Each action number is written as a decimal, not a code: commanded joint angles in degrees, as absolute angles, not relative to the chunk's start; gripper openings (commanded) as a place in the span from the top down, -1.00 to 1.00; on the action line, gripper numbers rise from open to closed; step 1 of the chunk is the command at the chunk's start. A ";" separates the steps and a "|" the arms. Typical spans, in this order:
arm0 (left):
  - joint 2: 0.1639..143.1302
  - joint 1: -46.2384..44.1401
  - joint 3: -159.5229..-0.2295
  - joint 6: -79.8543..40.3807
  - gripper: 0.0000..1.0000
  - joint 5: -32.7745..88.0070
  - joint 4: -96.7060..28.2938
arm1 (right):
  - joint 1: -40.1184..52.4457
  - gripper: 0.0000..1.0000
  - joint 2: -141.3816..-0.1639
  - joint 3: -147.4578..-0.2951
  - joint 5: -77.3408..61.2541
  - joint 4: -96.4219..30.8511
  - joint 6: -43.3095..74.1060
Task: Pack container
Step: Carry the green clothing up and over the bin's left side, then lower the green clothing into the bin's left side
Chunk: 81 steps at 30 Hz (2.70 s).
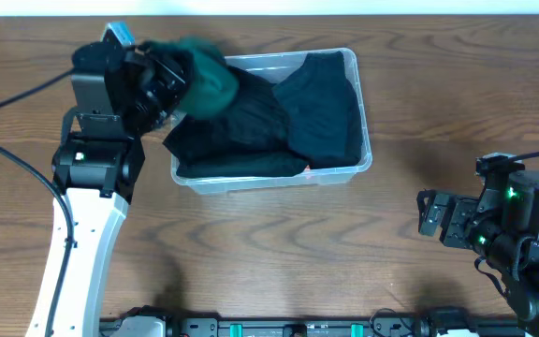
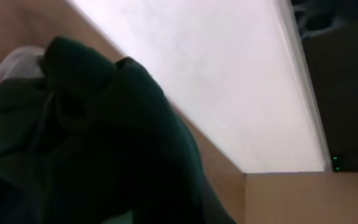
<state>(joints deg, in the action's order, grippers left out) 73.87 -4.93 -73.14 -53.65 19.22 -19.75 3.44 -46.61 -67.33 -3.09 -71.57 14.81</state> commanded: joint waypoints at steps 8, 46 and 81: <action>74.11 -5.23 -73.30 -54.39 0.88 18.72 -7.99 | 3.03 -0.98 -46.50 -67.11 -2.81 -71.61 14.06; 72.97 -6.46 -73.30 -62.28 0.89 12.78 -26.92 | 3.03 -0.98 -46.50 -67.11 -2.79 -71.61 14.06; 54.92 -6.46 -73.41 -51.92 -0.96 16.38 -65.63 | 3.03 -0.98 -46.50 -67.11 -2.79 -71.61 14.06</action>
